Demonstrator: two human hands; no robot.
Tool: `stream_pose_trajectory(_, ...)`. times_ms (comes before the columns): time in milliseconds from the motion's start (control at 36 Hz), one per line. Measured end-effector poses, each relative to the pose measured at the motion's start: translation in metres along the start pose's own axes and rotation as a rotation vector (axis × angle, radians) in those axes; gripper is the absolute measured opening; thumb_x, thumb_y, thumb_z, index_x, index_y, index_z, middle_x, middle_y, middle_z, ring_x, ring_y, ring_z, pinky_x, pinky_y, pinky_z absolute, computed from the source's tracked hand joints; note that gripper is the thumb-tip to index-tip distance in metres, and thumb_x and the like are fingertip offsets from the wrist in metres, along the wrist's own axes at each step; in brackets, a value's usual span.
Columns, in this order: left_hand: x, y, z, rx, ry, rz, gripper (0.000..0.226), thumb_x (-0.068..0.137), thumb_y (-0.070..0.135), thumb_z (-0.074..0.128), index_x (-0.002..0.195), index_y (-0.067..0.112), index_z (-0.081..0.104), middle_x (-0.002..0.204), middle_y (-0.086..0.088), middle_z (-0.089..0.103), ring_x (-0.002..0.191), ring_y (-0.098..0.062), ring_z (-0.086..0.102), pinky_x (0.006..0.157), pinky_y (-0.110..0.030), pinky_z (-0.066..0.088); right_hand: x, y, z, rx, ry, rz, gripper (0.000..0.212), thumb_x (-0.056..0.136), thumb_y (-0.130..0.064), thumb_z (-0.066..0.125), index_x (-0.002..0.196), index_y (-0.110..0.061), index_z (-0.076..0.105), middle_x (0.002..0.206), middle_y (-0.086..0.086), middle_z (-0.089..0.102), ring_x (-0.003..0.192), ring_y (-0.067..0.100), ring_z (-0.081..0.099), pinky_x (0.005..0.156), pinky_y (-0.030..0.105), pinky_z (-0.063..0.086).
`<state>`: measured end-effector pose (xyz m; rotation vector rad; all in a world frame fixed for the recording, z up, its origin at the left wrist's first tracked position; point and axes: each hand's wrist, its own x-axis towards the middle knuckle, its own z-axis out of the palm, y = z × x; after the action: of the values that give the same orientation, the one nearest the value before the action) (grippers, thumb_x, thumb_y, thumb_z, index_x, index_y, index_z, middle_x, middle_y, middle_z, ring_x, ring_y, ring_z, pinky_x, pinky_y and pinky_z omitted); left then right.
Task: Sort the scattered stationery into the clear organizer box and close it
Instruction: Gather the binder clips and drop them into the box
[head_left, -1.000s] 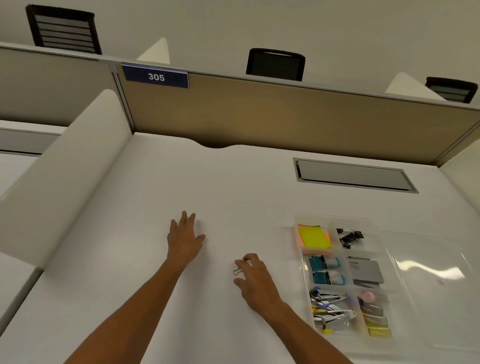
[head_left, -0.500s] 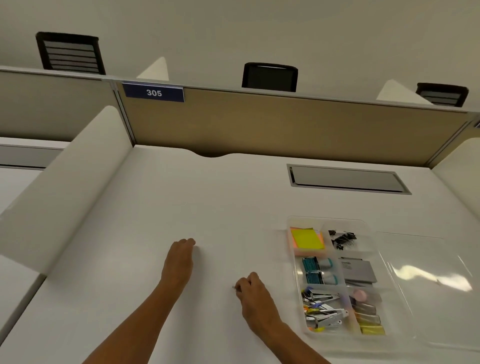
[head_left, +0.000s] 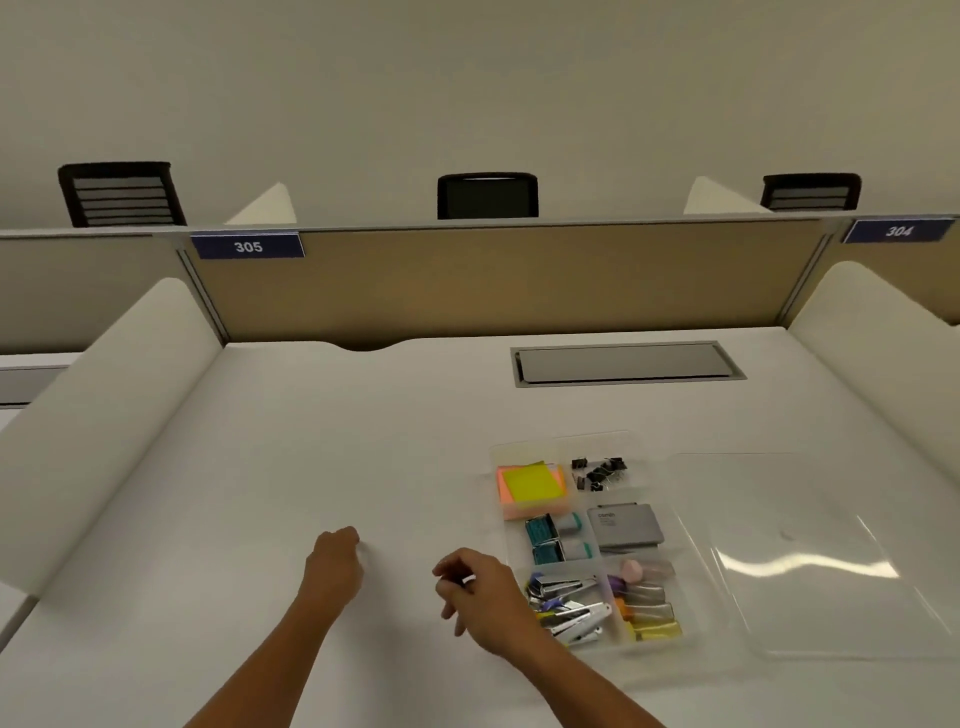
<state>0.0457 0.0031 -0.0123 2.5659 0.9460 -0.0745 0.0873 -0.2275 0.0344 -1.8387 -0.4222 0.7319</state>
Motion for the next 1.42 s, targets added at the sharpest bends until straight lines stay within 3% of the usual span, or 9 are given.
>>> stream_pose_trajectory(83,-0.012,0.022,0.003,-0.124,0.026,-0.021,0.032,0.085,-0.001,0.053,0.113,0.009,0.065,0.107,-0.012,0.064,0.09,-0.027,0.063,0.073,-0.029,0.047,-0.011,-0.008,-0.018,0.088,0.029,-0.014,0.014,0.092,-0.016,0.06,0.103,-0.02,0.067,0.093,-0.001,0.068,0.073,0.012,0.068,0.057,0.024,0.053)
stream_pose_trajectory(194,-0.031,0.072,-0.003,-0.355,0.065,-0.039,0.022,0.086,-0.003,0.054,0.097,0.013,0.065,0.094,-0.011,0.068,0.065,-0.021,0.062,0.056,-0.027,0.049,-0.023,-0.013,-0.049,0.184,0.06,-0.02,0.015,0.09,-0.022,0.064,0.105,-0.025,0.067,0.093,0.0,0.07,0.075,0.008,0.065,0.061,0.023,0.054)
stream_pose_trajectory(417,-0.062,0.183,-0.01,-0.695,0.163,0.07,0.01,0.085,0.01,0.071,0.094,0.013,0.069,0.087,0.0,0.071,0.075,-0.014,0.069,0.076,-0.028,0.054,-0.044,0.0,-0.125,0.549,0.2,0.064,0.014,0.092,-0.009,0.064,0.104,-0.014,0.068,0.096,0.014,0.071,0.076,0.017,0.067,0.072,0.033,0.06)
stream_pose_trajectory(667,-0.072,0.265,0.013,-1.251,-0.118,-0.15,0.016,0.088,-0.009,0.06,0.099,0.001,0.067,0.105,-0.019,0.066,0.094,-0.029,0.065,0.077,-0.029,0.055,-0.06,0.029,-0.186,0.845,0.354,0.234,0.014,0.094,-0.01,0.062,0.105,-0.006,0.07,0.089,0.018,0.072,0.078,0.024,0.066,0.076,0.034,0.057)
stream_pose_trajectory(833,-0.065,0.295,0.027,-1.325,-0.212,-0.227,0.026,0.089,-0.016,0.052,0.107,-0.001,0.064,0.106,-0.016,0.062,0.093,-0.024,0.062,0.079,-0.029,0.055,-0.052,0.038,-0.209,0.912,0.417,0.281,0.015,0.091,-0.012,0.065,0.099,-0.001,0.071,0.104,0.025,0.07,0.081,0.025,0.063,0.078,0.034,0.053)
stream_pose_trajectory(917,-0.056,0.306,0.032,-1.36,-0.243,-0.286,0.031,0.09,-0.014,0.052,0.118,-0.001,0.059,0.104,-0.015,0.061,0.094,-0.024,0.061,0.09,-0.034,0.053,-0.043,0.038,-0.216,0.946,0.447,0.312,0.017,0.088,-0.012,0.068,0.098,0.001,0.072,0.106,0.025,0.07,0.084,0.024,0.064,0.085,0.039,0.056)
stream_pose_trajectory(1000,-0.047,0.317,0.035,-1.385,-0.266,-0.319,0.035,0.091,-0.012,0.052,0.122,0.002,0.056,0.102,-0.013,0.062,0.094,-0.021,0.06,0.092,-0.033,0.05,-0.037,0.035,-0.224,1.034,0.469,0.329,0.018,0.09,-0.011,0.066,0.1,0.004,0.069,0.099,0.024,0.071,0.082,0.025,0.063,0.088,0.041,0.056)
stream_pose_trajectory(1167,-0.033,0.332,0.044,-1.456,-0.294,-0.345,0.042,0.091,-0.007,0.057,0.131,0.004,0.048,0.107,-0.018,0.06,0.102,-0.026,0.061,0.1,-0.039,0.049,-0.013,0.023,-0.237,1.066,0.507,0.345,0.014,0.092,-0.009,0.063,0.098,0.003,0.065,0.09,0.017,0.061,0.08,0.026,0.06,0.072,0.033,0.054)
stream_pose_trajectory(1417,-0.013,0.342,0.05,-1.452,-0.333,-0.324,0.042,0.093,-0.001,0.052,0.133,0.009,0.044,0.104,-0.013,0.061,0.108,-0.028,0.061,0.105,-0.042,0.046,0.03,0.004,-0.244,0.934,0.501,0.371,0.01,0.091,-0.012,0.063,0.092,-0.006,0.07,0.085,0.006,0.065,0.081,0.02,0.054,0.077,0.033,0.048)
